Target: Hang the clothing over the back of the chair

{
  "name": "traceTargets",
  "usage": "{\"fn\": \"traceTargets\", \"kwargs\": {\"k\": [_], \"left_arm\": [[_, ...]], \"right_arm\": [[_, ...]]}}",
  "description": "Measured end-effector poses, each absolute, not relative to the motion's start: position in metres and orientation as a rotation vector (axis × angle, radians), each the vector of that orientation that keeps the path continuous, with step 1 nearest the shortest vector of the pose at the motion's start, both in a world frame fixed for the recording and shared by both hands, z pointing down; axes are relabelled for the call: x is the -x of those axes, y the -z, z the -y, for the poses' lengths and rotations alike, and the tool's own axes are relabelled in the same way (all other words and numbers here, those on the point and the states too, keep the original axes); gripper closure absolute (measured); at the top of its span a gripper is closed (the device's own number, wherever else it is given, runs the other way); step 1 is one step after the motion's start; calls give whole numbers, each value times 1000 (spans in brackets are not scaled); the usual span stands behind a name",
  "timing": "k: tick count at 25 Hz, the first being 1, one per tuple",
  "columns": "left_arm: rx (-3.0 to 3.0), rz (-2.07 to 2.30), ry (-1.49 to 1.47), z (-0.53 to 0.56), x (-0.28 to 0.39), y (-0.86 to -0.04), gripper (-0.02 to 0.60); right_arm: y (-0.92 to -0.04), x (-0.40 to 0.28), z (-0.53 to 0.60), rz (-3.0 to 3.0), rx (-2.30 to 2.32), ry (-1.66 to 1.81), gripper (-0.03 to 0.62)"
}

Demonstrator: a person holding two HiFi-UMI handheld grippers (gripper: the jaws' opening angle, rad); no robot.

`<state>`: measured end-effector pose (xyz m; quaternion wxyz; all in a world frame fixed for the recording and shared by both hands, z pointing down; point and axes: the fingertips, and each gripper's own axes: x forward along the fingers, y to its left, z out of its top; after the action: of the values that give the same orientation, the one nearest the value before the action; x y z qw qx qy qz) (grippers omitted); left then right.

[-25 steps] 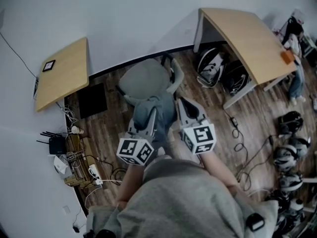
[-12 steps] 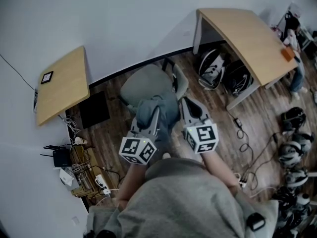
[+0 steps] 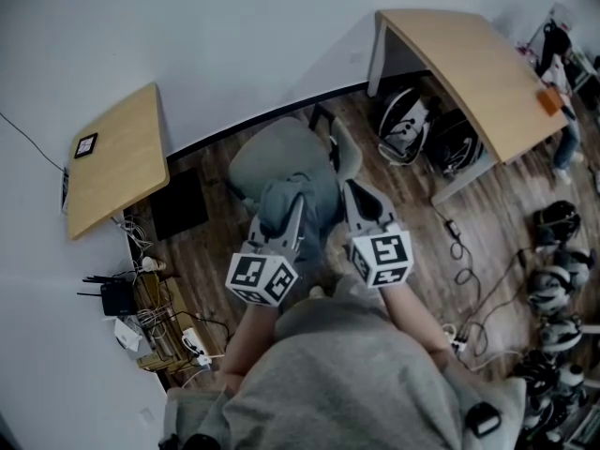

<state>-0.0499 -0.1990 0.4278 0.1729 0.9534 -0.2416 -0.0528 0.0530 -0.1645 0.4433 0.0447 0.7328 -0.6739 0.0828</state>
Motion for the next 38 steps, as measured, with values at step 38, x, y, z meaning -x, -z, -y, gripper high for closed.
{"fn": "traceTargets", "kwargs": {"k": [38], "left_arm": [[-2525,1179,89,326,-38,-461,488]], "right_arm": [[-446,-136,286,2464,-1710,-186,595]]}}
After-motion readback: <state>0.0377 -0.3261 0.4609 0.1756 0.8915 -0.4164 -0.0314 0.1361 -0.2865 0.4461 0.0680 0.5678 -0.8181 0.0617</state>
